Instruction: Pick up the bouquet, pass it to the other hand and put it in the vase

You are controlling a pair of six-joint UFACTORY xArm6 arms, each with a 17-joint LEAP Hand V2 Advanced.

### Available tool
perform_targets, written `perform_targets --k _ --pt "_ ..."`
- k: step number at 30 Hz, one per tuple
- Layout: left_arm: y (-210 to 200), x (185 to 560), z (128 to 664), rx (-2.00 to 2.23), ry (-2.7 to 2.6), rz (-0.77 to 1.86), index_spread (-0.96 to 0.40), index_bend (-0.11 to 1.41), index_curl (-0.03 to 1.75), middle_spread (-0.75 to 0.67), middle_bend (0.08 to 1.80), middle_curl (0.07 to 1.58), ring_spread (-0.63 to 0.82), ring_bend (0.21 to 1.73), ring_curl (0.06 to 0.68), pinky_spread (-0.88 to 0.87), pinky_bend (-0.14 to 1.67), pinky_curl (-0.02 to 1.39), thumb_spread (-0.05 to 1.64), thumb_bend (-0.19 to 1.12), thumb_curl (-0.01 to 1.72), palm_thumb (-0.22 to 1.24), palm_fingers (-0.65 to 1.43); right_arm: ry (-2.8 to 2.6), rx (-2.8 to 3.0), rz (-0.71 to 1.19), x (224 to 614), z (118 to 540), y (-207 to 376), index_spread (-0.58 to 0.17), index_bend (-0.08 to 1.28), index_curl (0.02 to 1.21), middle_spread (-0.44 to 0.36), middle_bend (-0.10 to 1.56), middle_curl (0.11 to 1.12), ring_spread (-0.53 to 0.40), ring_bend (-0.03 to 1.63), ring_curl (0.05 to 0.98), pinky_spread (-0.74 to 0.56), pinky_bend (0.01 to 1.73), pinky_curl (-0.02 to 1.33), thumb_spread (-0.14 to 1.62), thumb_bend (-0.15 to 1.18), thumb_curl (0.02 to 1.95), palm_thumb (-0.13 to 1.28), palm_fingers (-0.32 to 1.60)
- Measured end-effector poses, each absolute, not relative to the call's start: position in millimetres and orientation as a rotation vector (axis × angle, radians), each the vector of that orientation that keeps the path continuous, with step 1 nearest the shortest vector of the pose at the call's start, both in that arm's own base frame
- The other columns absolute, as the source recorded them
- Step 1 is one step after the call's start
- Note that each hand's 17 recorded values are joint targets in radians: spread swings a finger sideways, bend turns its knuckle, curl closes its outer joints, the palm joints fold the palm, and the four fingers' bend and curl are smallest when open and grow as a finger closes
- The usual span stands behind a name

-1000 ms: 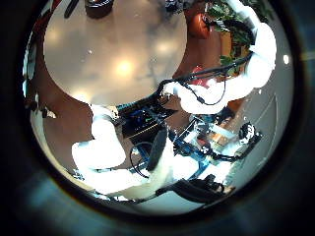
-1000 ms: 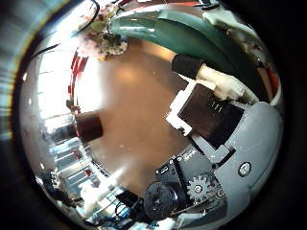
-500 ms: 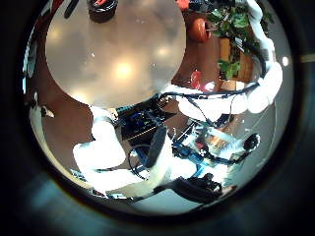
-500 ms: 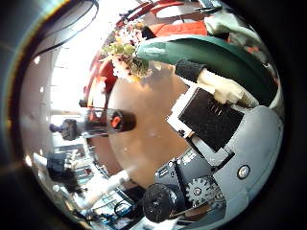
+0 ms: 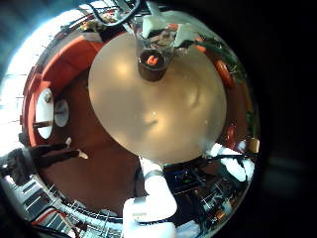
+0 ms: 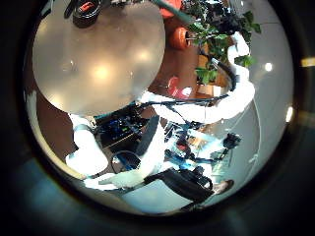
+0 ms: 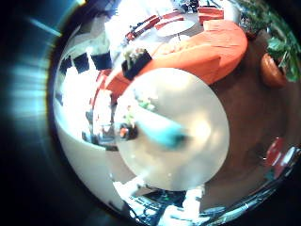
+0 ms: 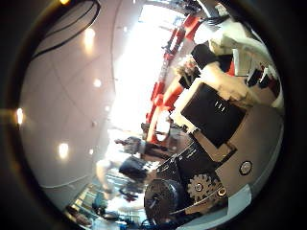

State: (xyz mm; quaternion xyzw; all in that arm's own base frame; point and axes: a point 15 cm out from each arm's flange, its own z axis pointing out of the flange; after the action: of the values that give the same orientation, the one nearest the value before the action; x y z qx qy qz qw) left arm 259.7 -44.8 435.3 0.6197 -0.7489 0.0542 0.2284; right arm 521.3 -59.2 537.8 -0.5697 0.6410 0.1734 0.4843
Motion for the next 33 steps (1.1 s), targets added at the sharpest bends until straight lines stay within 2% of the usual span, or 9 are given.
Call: perform_targets --k 6,9,13,16,19,22,27,33 --pt "-45 260 435 1.706 -2.062 0.146 0.06 0.18 0.34 0.34 0.23 0.35 0.53 0.46 0.213 0.5 0.19 0.29 1.17 -0.02 0.29 0.23 0.17 1.64 -1.47 0.444 522 496 -63 -0.209 1.23 0.85 -0.11 1.41 0.74 -0.177 1.49 0.656 -0.16 1.42 0.64 0.82 0.06 1.09 1.14 1.12" --pt "-45 259 433 1.699 -2.063 0.138 0.06 0.17 0.34 0.35 0.23 0.36 0.53 0.46 0.212 0.5 0.19 0.29 1.17 -0.02 0.29 0.23 0.17 1.693 -1.509 0.453 518 475 -68 -0.21 1.23 0.85 -0.11 1.41 0.75 -0.179 1.49 0.658 -0.16 1.41 0.66 0.84 -0.01 1.08 1.03 1.11" --pt "-45 258 429 1.7 -2.054 0.126 0.06 0.18 0.34 0.35 0.23 0.36 0.54 0.46 0.21 0.5 0.19 0.29 1.17 -0.02 0.29 0.23 0.16 1.777 -1.587 0.453 506 447 -81 -0.221 1.14 0.83 -0.122 1.35 0.72 -0.184 1.43 0.632 -0.21 1.34 0.64 0.89 -0.05 1.0 0.87 1.07" --pt "-45 259 428 1.695 -2.061 0.128 0.06 0.17 0.34 0.35 0.23 0.36 0.54 0.46 0.209 0.51 0.19 0.29 1.17 -0.02 0.29 0.23 0.16 1.878 -1.692 0.491 485 419 -93 -0.249 1.01 0.8 -0.133 1.27 0.69 -0.192 1.37 0.605 -0.3 1.26 0.61 0.93 -0.05 0.92 0.78 0.95" --pt "-45 259 428 1.693 -2.062 0.128 0.06 0.17 0.34 0.36 0.23 0.36 0.54 0.46 0.207 0.51 0.19 0.29 1.17 -0.02 0.29 0.23 0.16 1.999 -1.841 0.54 456 390 -106 -0.29 0.84 0.76 -0.147 1.15 0.65 -0.201 1.34 0.584 -0.37 1.2 0.58 0.97 -0.04 0.85 0.73 0.7" --pt "-48 260 428 1.684 -2.067 0.129 0.06 0.17 0.34 0.36 0.22 0.36 0.54 0.46 0.206 0.51 0.19 0.28 1.17 -0.02 0.29 0.23 0.16 2.122 -2.001 0.535 433 370 -124 -0.319 0.74 0.74 -0.155 1.1 0.64 -0.209 1.34 0.57 -0.38 1.15 0.56 1.0 -0.03 0.8 0.72 0.58" --pt "-49 259 424 1.67 -2.072 0.119 0.07 0.17 0.34 0.36 0.22 0.36 0.54 0.46 0.204 0.51 0.19 0.28 1.18 -0.02 0.29 0.23 0.16 2.19 -2.134 0.614 408 346 -120 -0.343 0.62 0.7 -0.163 1.02 0.62 -0.211 1.33 0.558 -0.34 1.05 0.51 1.02 -0.02 0.73 0.72 0.38" --pt "-53 260 422 1.648 -2.079 0.108 0.07 0.18 0.34 0.37 0.22 0.36 0.54 0.45 0.201 0.51 0.19 0.28 1.18 -0.02 0.29 0.23 0.15 2.275 -2.213 0.733 379 308 -128 -0.323 0.58 0.67 -0.139 0.93 0.61 -0.187 1.23 0.534 -0.18 0.86 0.45 1.04 -0.02 0.66 0.74 0.1"
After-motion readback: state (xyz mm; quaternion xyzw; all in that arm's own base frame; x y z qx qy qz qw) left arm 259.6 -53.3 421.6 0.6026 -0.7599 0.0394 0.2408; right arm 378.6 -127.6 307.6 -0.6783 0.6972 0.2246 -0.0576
